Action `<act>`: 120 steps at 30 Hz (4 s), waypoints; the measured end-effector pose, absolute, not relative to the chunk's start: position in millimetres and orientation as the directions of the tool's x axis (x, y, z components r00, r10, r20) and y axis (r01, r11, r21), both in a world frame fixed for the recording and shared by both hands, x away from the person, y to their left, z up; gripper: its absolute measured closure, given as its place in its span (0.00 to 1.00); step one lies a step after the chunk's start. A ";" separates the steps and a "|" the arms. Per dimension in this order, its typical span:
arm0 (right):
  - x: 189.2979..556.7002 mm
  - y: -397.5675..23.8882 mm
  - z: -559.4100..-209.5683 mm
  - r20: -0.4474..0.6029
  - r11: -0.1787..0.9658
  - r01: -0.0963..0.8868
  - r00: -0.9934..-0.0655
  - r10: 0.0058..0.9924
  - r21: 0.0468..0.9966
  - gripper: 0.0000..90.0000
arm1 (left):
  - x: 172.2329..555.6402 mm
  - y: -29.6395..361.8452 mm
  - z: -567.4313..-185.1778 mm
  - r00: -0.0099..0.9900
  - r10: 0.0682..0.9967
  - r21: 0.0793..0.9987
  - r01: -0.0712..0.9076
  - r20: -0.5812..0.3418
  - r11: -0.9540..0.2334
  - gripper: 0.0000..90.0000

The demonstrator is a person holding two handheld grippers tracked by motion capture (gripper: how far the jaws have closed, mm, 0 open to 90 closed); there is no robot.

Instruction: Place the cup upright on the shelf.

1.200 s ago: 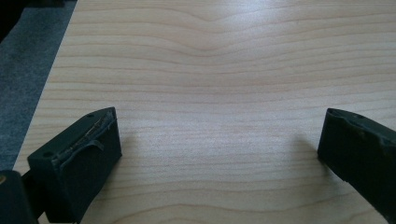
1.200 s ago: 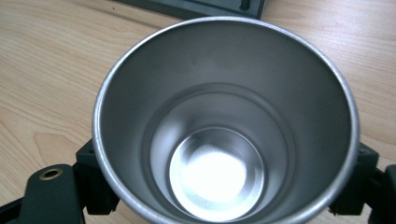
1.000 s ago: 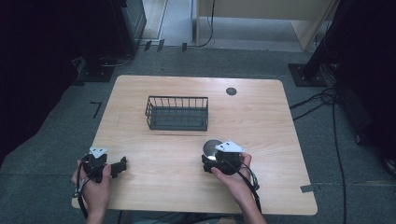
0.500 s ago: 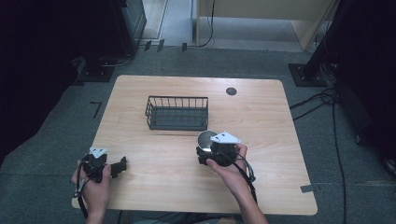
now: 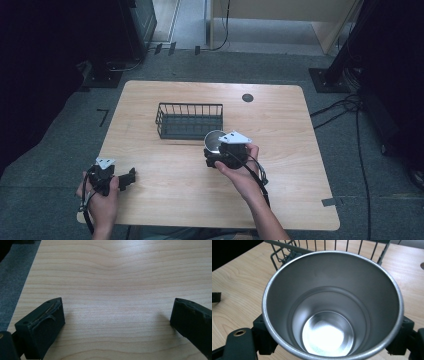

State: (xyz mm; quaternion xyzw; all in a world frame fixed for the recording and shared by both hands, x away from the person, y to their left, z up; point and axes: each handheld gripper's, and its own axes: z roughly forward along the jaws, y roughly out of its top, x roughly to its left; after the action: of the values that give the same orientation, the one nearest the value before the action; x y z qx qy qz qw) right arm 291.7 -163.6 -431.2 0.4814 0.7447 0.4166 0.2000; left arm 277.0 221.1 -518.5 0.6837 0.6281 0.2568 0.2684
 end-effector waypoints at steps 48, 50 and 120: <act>406.8 -133.8 -389.2 0.081 0.163 0.527 -0.410 0.908 0.834 0.20 | 277.1 220.7 -518.6 0.076 0.997 0.692 0.720 0.011 -0.062 0.00; 409.1 -133.1 -390.4 0.079 0.163 0.526 -0.408 0.910 0.835 0.20 | 277.1 220.9 -518.5 0.078 0.997 0.691 0.720 0.012 -0.065 0.00; 376.2 -200.9 -398.8 0.107 0.128 0.553 -0.374 0.921 0.823 0.00 | 277.1 220.8 -518.5 0.077 0.997 0.690 0.721 0.012 -0.064 0.00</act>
State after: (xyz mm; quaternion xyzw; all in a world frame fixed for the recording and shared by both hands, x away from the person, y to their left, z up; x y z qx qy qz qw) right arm 376.2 -200.9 -398.8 0.5137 0.7175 0.4147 0.2221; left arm 277.1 220.8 -518.5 0.6826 0.6291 0.2568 0.2690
